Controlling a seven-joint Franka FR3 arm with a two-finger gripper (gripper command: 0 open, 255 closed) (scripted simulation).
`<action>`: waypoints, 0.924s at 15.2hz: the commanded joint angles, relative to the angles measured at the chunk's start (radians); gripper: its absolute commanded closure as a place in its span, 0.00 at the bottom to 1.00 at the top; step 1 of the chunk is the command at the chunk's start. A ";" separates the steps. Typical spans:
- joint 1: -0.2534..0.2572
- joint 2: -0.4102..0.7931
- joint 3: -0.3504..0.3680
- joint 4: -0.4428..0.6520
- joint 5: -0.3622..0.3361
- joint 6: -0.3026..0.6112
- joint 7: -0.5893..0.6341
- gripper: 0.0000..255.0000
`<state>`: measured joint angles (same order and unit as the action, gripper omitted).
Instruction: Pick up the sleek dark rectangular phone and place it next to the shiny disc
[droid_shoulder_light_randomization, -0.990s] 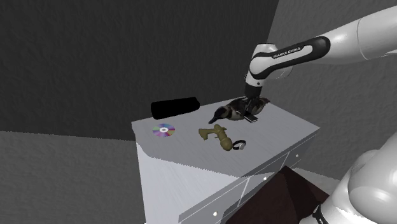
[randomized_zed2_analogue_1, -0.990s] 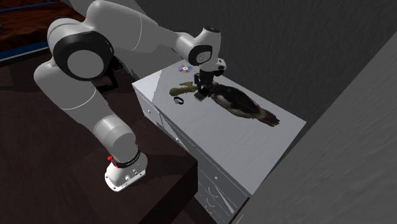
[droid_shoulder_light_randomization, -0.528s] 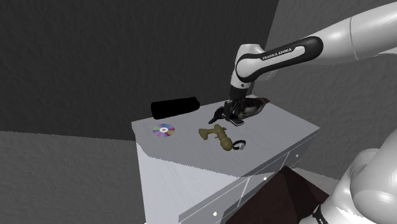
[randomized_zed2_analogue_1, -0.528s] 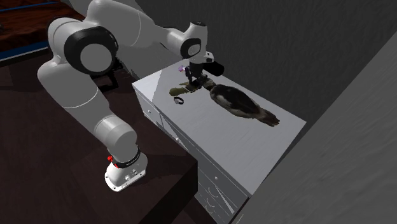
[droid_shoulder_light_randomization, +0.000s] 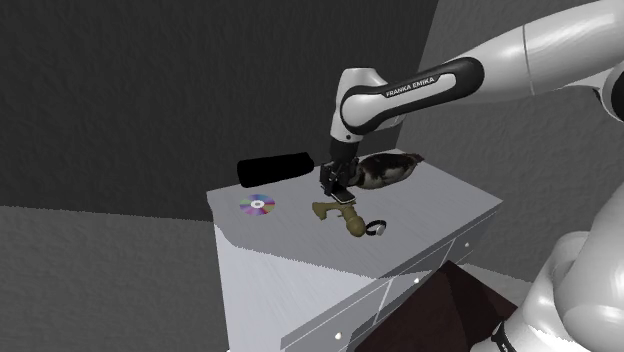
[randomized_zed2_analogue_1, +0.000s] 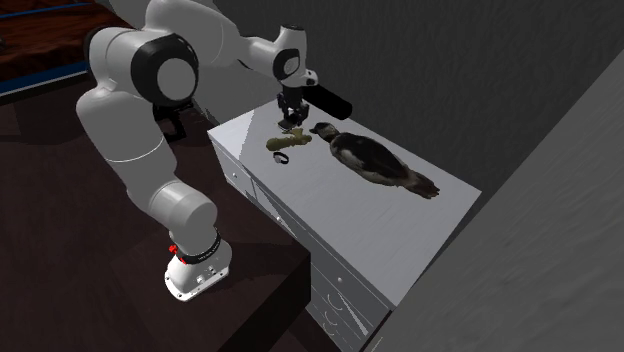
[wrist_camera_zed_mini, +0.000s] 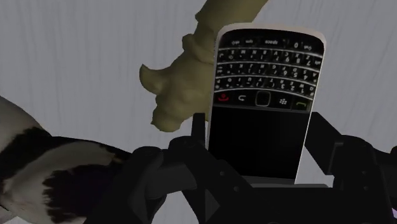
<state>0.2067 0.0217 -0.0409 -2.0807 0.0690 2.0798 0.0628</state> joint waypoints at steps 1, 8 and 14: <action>0.024 0.026 0.023 0.037 0.001 -0.008 0.048 1.00; 0.102 0.159 0.086 0.211 -0.008 -0.040 0.195 1.00; 0.173 0.304 0.124 0.415 -0.029 -0.092 0.312 1.00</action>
<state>0.3679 0.3040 0.0772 -1.6958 0.0442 1.9940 0.3547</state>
